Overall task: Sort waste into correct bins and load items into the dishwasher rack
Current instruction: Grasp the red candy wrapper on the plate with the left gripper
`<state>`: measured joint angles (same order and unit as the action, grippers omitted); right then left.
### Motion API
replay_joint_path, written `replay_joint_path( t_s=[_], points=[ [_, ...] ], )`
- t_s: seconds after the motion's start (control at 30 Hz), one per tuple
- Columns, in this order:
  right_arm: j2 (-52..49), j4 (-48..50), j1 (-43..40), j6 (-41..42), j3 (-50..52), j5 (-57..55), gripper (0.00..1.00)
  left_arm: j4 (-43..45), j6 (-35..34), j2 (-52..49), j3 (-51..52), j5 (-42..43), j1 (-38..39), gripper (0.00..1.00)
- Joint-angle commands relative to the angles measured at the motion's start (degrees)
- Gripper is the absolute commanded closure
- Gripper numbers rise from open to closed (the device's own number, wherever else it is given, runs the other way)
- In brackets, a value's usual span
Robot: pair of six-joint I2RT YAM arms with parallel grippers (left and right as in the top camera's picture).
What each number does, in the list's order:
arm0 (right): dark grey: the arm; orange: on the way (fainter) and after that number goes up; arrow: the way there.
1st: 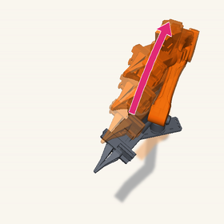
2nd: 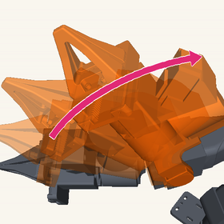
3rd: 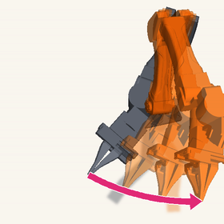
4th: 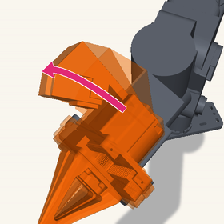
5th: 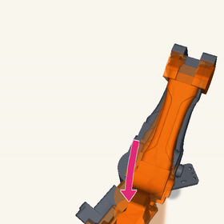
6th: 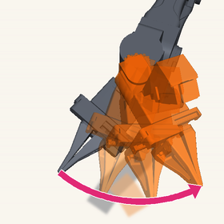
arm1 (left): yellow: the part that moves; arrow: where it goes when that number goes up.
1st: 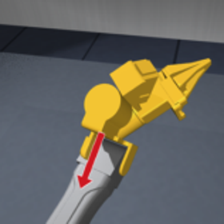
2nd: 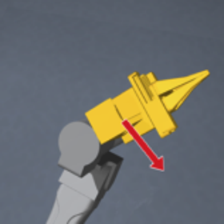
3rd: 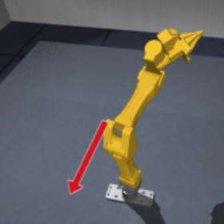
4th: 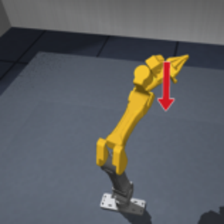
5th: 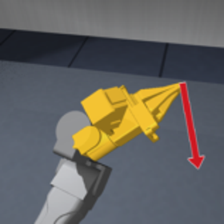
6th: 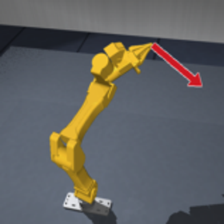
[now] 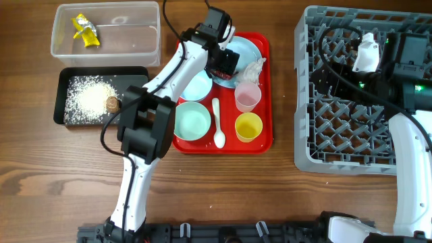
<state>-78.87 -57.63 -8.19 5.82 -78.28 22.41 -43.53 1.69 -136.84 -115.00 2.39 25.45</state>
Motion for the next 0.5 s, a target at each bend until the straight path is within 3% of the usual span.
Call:
replay_joint_path(
  t_s=[0.0,0.1,0.27,0.3,0.33,0.43,0.47],
  points=[
    [0.3,0.0,0.0,0.2,-1.2,-0.6,0.15,0.8,1.1,-1.4,-0.1,-0.9,0.5,0.11],
    [0.3,0.1,0.0,0.2,-1.2,-0.6,0.15,0.7,1.1,-1.6,-0.1,-0.9,0.6,0.23],
    [0.3,0.2,0.0,0.2,-1.2,-0.6,0.15,0.8,1.1,-1.6,-0.1,-0.3,0.6,0.54],
    [0.3,0.1,0.0,0.2,-1.2,-0.6,0.15,0.8,1.0,-1.6,-0.1,0.0,0.6,0.63],
    [0.3,0.2,0.0,0.2,-1.2,-0.6,0.15,0.9,1.0,-1.6,-0.1,0.1,0.6,0.79],
    [0.3,0.2,0.0,0.2,-1.2,-0.6,0.15,0.9,0.9,-1.6,-0.1,0.1,0.6,0.96],
    [0.3,0.2,0.0,0.2,-1.2,-0.6,0.15,1.0,0.9,-1.6,-0.1,0.1,0.6,0.96]
  ],
)
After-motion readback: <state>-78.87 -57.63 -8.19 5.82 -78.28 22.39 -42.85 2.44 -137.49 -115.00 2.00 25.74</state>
